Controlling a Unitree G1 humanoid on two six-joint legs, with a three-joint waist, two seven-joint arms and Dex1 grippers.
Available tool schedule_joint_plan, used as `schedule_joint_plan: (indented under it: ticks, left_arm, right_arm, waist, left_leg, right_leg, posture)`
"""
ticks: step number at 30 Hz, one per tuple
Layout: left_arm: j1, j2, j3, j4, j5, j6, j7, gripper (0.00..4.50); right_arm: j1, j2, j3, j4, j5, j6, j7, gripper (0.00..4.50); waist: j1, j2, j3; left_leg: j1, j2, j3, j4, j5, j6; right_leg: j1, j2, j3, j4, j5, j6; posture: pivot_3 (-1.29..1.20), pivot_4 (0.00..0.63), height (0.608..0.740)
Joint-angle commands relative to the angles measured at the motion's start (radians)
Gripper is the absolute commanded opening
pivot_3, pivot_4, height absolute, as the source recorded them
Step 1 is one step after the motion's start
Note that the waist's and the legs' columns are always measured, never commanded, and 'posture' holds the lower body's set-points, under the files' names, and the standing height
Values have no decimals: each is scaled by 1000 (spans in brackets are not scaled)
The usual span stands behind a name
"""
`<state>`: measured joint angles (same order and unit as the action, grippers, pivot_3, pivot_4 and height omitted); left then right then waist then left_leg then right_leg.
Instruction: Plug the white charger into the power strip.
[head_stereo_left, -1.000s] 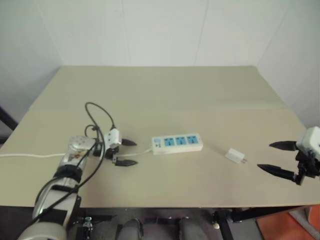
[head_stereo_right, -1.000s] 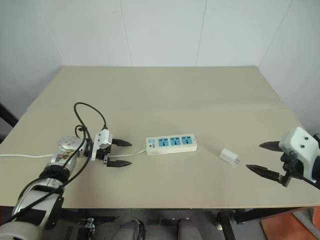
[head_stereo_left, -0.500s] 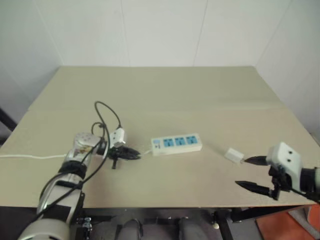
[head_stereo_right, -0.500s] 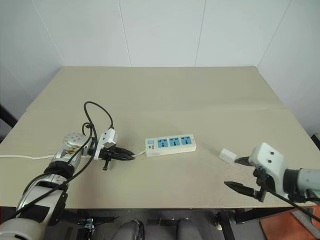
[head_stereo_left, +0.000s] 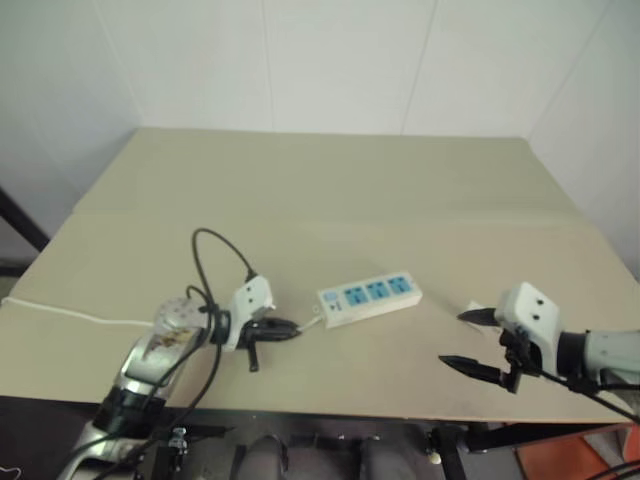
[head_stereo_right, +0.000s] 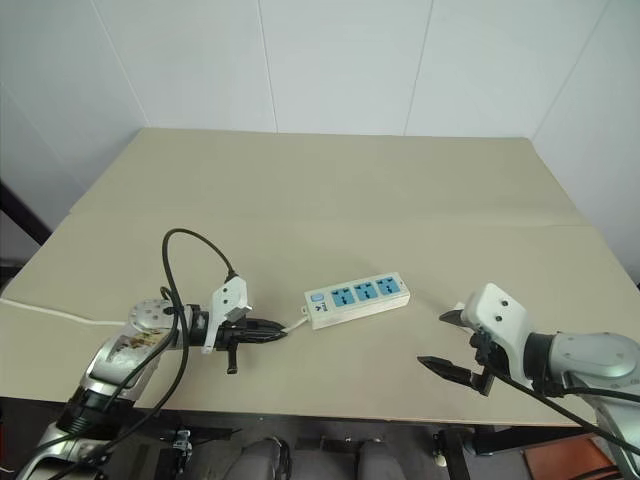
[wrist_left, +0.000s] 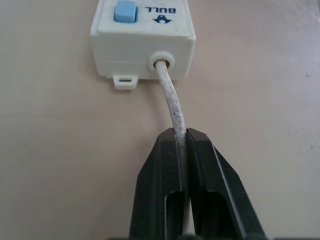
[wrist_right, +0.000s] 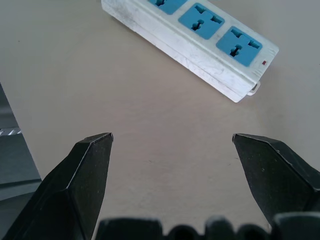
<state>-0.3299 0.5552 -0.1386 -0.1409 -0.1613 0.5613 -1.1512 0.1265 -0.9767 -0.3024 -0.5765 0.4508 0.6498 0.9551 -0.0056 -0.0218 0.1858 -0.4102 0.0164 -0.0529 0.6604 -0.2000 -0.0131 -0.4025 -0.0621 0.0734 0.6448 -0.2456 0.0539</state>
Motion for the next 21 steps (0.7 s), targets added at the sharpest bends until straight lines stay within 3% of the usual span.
schedule_joint_plan:
  ticks: [1,9,13,21]
  left_arm:
    - [11,11,8,-53,-35,-12,25,658]
    - [40,69,125,12,-163,-238,-92,3055]
    - [29,-18,218,112,-297,-369,-139,4383]
    - [-57,-174,158,502,-211,-699,-177,4481]
  right_arm:
    - [-24,-1,8,2,-6,-25,-7,4500]
    - [-30,3,18,24,-21,-56,-4,4500]
    - [-17,12,14,30,-26,-78,-7,4500]
    - [-22,18,13,30,-30,-90,-8,4500]
  waist:
    - [-4,0,0]
    - [-12,0,0]
    - [-9,0,0]
    - [-6,0,0]
  left_leg:
    - [0,0,0,0,0,0]
    - [0,1,0,-1,0,0]
    - [0,1,1,-1,0,0]
    - [0,0,1,-1,0,0]
  right_leg:
    - [0,0,0,0,0,0]
    - [-1,0,0,-1,0,-1]
    - [-1,0,0,-1,0,-1]
    - [0,0,0,-2,1,-1]
  posture:
    - [0,150,740]
    - [0,150,740]
    - [0,150,740]
    - [0,150,740]
